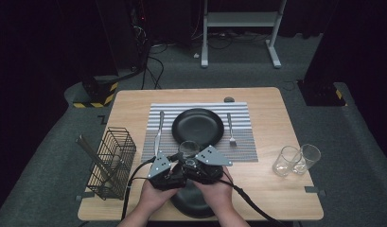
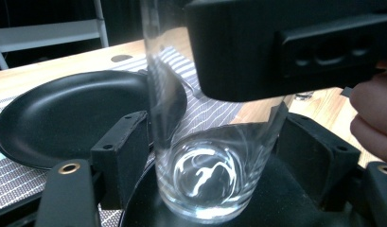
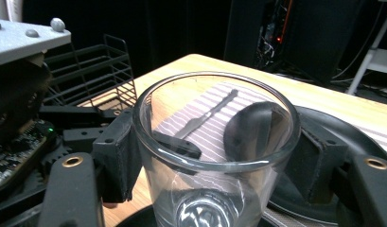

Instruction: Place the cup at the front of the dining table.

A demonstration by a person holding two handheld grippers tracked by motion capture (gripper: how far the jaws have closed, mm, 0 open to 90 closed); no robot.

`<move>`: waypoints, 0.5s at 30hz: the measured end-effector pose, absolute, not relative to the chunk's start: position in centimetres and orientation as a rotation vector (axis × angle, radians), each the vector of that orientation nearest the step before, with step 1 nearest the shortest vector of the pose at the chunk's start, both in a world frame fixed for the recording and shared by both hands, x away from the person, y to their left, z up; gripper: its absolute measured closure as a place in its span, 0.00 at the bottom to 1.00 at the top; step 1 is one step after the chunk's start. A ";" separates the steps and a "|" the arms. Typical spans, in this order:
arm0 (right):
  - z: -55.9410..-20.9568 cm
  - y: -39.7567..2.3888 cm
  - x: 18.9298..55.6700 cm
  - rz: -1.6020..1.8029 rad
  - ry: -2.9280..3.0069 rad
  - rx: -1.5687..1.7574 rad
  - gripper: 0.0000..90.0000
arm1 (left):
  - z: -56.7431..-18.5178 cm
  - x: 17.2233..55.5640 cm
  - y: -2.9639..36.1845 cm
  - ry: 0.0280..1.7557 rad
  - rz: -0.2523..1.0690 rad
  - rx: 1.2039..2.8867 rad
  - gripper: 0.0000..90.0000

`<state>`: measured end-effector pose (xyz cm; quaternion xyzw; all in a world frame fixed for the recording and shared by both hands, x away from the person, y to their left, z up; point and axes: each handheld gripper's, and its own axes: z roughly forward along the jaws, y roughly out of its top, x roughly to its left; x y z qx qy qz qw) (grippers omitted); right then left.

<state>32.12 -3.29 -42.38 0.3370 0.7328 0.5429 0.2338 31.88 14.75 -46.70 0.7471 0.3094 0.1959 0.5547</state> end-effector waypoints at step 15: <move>-42.6 -2.9 32.2 1.512 2.028 0.928 0.32 | -47.1 31.8 14.9 0.730 0.488 1.734 0.32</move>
